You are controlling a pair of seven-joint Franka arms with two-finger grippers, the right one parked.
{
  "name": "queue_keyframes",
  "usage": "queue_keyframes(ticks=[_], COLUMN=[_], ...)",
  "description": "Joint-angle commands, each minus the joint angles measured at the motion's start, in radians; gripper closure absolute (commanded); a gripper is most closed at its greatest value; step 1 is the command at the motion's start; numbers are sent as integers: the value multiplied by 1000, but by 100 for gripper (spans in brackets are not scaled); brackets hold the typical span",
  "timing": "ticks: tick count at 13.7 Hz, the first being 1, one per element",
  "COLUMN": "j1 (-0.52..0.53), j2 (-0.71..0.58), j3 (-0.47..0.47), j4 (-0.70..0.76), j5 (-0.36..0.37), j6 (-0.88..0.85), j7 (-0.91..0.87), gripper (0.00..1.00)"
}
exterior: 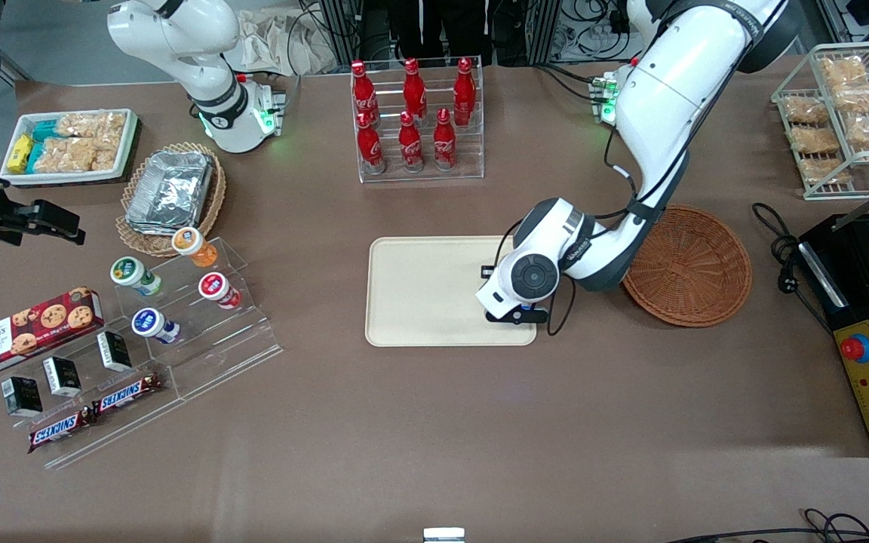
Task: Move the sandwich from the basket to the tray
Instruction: 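Lower the sandwich onto the tray and open the left gripper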
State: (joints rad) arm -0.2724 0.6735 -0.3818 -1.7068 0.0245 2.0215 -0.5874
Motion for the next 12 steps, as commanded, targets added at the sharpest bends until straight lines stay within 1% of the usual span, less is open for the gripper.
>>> queue_keyframes(ticks=[1,4,6,8,10,12], j1=[-2,5,38,47,113,148], j2=[2,-77,-106,-135,-169,-213], j3=[1,1,-2,0,-8,-5], j4=[30,48,97,156,154,147], j5=[23,22,6,-1,-2,0], j6=[-20,-99,-190,-278,-302,-314], j7=[-9,-3,4,6,50,119], gripper=[0,0,0,0,0,0])
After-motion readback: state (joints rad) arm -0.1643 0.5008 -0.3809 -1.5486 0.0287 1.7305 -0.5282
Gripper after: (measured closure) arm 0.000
